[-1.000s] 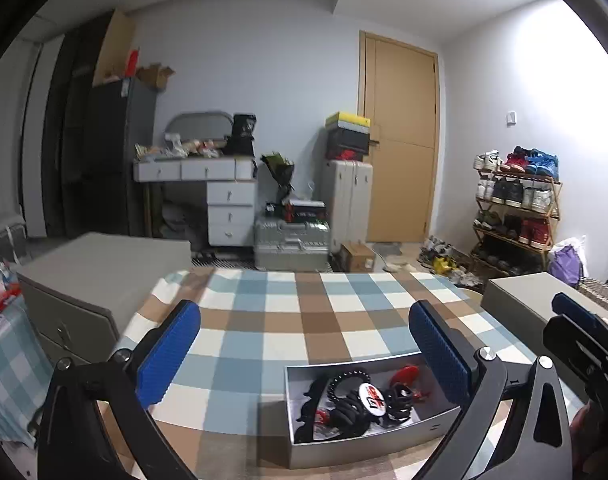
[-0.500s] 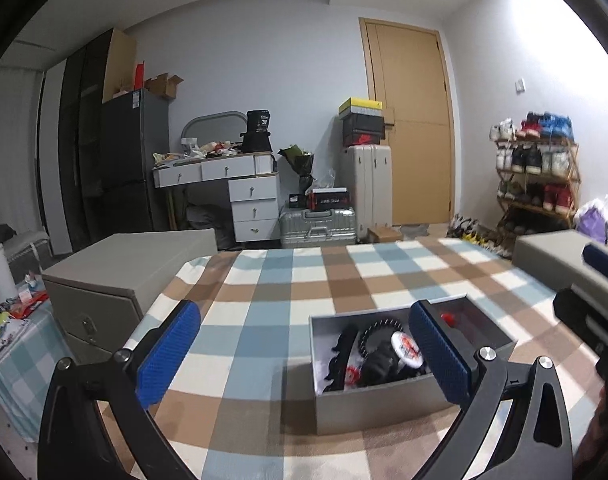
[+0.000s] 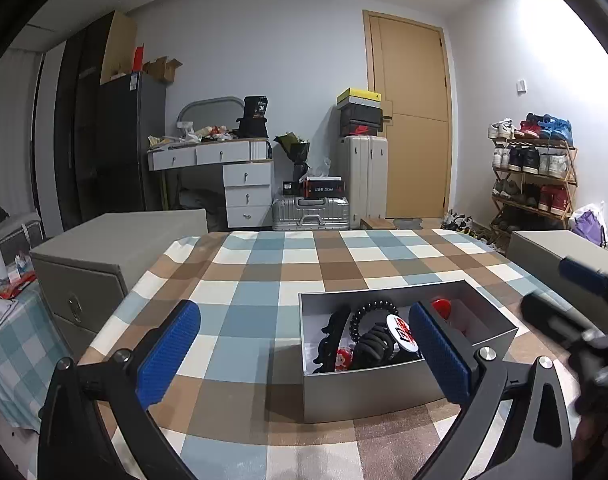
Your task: Organize jewelry
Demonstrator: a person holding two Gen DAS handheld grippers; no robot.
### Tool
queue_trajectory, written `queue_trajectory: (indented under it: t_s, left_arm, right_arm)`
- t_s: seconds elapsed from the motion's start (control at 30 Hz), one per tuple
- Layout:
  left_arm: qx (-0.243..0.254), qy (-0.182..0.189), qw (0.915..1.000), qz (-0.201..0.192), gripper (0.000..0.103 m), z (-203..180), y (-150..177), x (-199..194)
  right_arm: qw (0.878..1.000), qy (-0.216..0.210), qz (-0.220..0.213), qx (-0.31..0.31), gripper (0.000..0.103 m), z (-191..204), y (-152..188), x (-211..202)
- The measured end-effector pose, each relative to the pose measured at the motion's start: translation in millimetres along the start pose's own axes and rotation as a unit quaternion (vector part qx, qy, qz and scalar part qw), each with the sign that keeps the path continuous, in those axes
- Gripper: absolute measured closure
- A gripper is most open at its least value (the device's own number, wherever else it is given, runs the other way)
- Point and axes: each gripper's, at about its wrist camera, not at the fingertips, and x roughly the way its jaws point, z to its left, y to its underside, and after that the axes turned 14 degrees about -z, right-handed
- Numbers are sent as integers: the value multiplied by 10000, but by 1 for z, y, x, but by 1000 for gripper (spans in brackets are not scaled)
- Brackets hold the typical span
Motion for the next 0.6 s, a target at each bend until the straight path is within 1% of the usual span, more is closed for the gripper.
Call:
queue_trajectory:
  t_s: [0.13, 0.6]
  left_arm:
    - [-6, 40, 10000, -17, 1, -1, 0, -1]
    - [-15, 21, 10000, -46, 1, -1, -2, -1]
  right_arm:
    - [10000, -15, -64, 39, 0, -2, 0, -5]
    - [10000, 41, -46, 36, 0, -3, -1, -4]
